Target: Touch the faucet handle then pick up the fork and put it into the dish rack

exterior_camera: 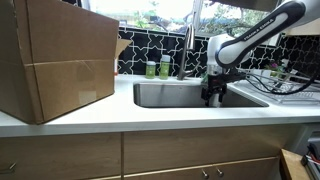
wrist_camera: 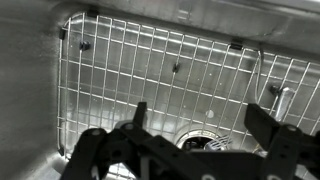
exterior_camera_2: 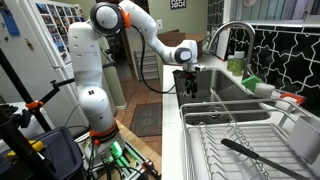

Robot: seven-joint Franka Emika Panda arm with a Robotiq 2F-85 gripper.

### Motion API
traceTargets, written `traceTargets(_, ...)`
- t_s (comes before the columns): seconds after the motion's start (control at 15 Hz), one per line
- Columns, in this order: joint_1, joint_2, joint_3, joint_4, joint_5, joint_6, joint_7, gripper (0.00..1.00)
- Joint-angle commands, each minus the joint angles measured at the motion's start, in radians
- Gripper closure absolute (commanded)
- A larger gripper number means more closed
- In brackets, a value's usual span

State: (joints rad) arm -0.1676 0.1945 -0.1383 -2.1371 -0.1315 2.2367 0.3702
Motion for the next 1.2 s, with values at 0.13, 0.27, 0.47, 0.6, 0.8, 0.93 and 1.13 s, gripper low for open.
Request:
traceTargets(0.13,-0.020,0.154,-0.063,0.167,0.139,-0.103,0.099,0.00)
traceTargets(0.27,-0.021,0.183,-0.053,0.192,0.202,-0.108,0.072,0.00)
traceTargets(0.47,-0.001,0.212,-0.055,0.226,0.209,-0.128,0.090,0.00)
traceTargets(0.6,0.003,0.211,-0.073,0.237,0.187,-0.133,0.102,0.00)
traceTargets(0.8,0.005,0.167,-0.117,0.217,0.125,-0.096,0.123,0.00)
traceTargets(0.93,0.004,0.130,-0.149,0.199,0.069,-0.070,0.121,0.00)
traceTargets(1.13,-0.014,0.068,-0.177,0.180,0.039,-0.006,0.115,0.00)
